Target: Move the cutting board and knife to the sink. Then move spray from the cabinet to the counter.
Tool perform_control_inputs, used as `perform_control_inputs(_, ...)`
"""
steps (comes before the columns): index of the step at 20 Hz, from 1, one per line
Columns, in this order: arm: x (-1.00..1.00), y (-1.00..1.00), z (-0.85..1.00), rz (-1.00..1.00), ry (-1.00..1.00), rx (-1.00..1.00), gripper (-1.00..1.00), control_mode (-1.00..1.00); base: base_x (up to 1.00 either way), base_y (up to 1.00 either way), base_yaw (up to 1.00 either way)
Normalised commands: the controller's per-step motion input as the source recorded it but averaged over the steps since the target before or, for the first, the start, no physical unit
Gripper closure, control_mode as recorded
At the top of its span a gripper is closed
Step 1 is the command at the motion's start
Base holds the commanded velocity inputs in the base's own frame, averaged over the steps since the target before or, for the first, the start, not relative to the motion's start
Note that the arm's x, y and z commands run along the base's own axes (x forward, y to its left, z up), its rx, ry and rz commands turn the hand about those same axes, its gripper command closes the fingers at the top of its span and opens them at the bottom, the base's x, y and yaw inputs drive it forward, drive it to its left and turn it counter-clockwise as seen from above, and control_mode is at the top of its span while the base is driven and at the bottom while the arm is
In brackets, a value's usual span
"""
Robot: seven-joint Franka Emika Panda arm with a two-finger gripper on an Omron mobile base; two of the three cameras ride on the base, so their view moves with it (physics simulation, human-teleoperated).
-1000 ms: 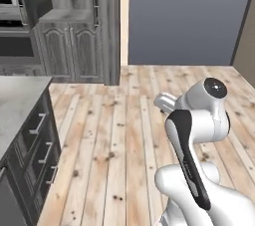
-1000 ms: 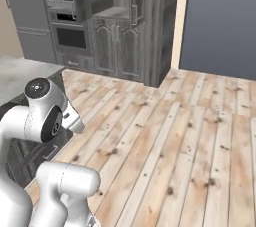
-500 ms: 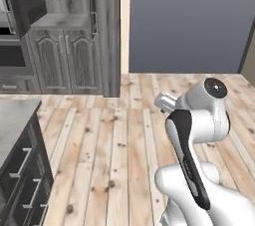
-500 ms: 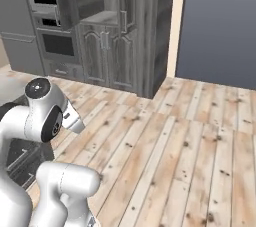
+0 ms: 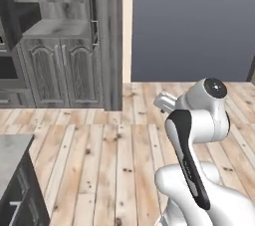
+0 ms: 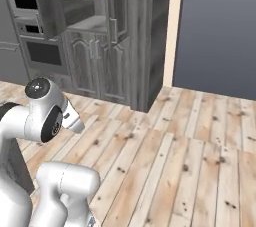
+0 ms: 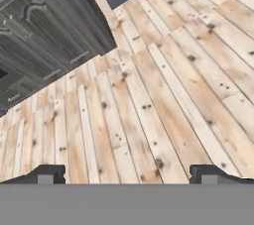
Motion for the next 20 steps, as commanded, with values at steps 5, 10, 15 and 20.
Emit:
perform_control_inputs(5,0.0,0.0,0.0,0.0,0.0,0.0,-1.0,1.0,1.0,0.36,-0.09)
perform_control_inputs(10,0.0,0.0,0.0,0.0,0.0,0.0,-1.0,1.0,1.0,0.55,-0.06)
perform_control_inputs(15,0.0,0.0,0.0,0.0,0.0,0.0,-1.0,1.0,1.0,0.62,-0.03)
perform_control_inputs(20,0.0,0.0,0.0,0.0,0.0,0.0,-1.0,1.0,1.0,0.91,-0.06)
